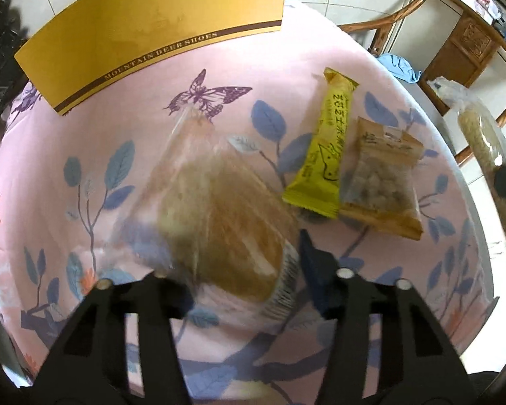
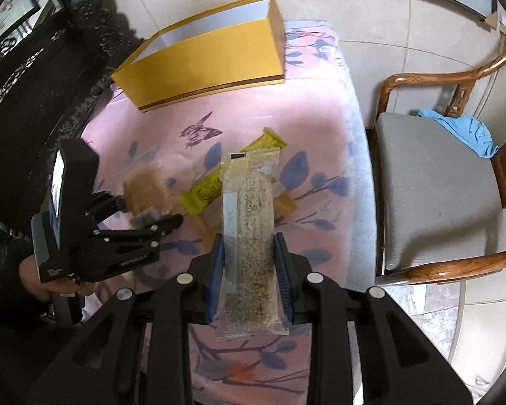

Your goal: Organize snacks

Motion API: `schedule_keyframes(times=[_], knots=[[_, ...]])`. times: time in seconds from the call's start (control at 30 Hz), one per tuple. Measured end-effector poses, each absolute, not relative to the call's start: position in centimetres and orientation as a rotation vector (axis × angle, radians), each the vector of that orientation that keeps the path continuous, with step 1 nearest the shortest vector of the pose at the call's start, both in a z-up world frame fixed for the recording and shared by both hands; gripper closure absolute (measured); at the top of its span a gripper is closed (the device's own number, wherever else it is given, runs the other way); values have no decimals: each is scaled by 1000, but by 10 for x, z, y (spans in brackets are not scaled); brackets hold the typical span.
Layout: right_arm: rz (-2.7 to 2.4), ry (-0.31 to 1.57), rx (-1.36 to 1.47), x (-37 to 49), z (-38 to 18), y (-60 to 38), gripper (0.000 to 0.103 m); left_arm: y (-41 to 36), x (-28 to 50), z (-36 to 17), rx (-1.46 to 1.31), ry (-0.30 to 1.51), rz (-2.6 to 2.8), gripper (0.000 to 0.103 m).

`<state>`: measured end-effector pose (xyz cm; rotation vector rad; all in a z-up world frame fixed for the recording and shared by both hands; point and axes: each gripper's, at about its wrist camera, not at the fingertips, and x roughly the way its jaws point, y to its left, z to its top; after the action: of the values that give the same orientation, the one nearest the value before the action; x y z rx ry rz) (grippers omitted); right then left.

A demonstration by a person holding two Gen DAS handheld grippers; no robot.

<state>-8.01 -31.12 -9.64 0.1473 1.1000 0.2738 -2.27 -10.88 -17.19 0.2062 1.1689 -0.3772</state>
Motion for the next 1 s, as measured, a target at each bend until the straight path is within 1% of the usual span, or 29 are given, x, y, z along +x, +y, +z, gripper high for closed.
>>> schedule_keyframes(times=[0.07, 0.13, 0.23, 0.3, 0.33, 0.37, 0.4, 0.47, 0.5, 0.53, 0.6, 0.63, 0.67, 0.73, 0.8, 0.87, 1.0], knots=[[276, 1112, 144, -87, -96, -304, 74, -106, -24, -172, 195, 1177, -380, 60], [294, 1134, 161, -96, -101, -297, 74, -101, -26, -170, 173, 1187, -381, 61], [310, 1179, 168, -111, -115, -287, 74, -90, -34, -171, 148, 1198, -383, 61], [319, 1212, 176, -119, -128, -281, 74, -81, -41, -171, 158, 1198, -363, 57], [321, 1220, 171, -122, -133, -278, 74, -78, -44, -172, 172, 1200, -348, 39], [325, 1227, 155, -125, -138, -274, 72, -76, -46, -174, 185, 1202, -325, 11], [327, 1228, 132, -127, -143, -270, 72, -69, -50, -178, 198, 1208, -285, 2], [315, 1225, 95, -130, -151, -264, 70, -62, -53, -185, 187, 1216, -242, 2], [299, 1228, 94, -130, -156, -263, 61, -55, -56, -187, 133, 1224, -238, 2], [282, 1227, 107, -130, -159, -263, 57, -53, -57, -187, 122, 1213, -231, 2], [236, 1207, 87, -133, -162, -263, 38, -51, -61, -189, 125, 1203, -223, 2], [220, 1191, 54, -135, -162, -261, 34, -49, -64, -189, 124, 1194, -222, 2], [212, 1170, 9, -138, -161, -257, 33, -49, -65, -190, 122, 1185, -219, 2], [220, 1146, -20, -137, -161, -253, 27, -47, -69, -190, 116, 1169, -216, 2], [211, 1123, -34, -133, -161, -248, 2, -47, -70, -189, 114, 1162, -215, 2], [188, 1088, -42, -127, -161, -242, 1, -47, -71, -190, 117, 1161, -216, 2], [170, 1077, -97, -117, -166, -231, 1, -49, -65, -188, 121, 1180, -216, 2]])
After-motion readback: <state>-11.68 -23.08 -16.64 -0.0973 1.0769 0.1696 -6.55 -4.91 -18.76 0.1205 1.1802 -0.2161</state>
